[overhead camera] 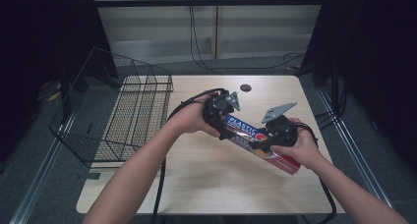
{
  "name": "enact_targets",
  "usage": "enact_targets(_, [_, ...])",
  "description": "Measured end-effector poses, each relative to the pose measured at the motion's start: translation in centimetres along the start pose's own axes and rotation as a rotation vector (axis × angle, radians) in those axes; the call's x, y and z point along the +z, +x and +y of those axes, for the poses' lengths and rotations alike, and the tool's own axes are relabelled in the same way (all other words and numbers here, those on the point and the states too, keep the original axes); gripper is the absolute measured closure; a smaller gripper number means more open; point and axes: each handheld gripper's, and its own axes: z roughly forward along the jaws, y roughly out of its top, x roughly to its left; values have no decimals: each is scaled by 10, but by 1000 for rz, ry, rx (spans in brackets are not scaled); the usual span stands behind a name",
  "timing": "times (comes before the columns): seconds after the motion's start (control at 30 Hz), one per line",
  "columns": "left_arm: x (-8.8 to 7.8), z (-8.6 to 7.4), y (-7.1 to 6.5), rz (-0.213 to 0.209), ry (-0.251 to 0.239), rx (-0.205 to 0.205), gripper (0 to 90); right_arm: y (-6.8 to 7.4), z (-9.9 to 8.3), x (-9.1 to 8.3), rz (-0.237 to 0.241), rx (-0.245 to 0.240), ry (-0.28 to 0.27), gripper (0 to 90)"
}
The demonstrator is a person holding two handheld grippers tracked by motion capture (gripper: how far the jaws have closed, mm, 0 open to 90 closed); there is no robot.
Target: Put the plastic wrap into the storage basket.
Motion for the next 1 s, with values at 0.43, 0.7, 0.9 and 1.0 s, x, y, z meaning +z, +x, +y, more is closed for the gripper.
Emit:
enact_targets(0.43, [13, 5, -5, -128, 116, 119, 194, 5, 11, -1, 56, -126, 3, 450])
enact_targets(0.7, [12, 13, -22, -150, 208, 13, 378, 0, 16, -5, 159, -181, -8, 402])
enact_targets(0.9, [3, 9, -19, -88, 236, -97, 428, -16, 21, -23, 93, -89, -54, 82])
enact_targets(1.0, [-6, -4, -13, -57, 268, -178, 429, -23, 19, -35, 39, -46, -101, 43])
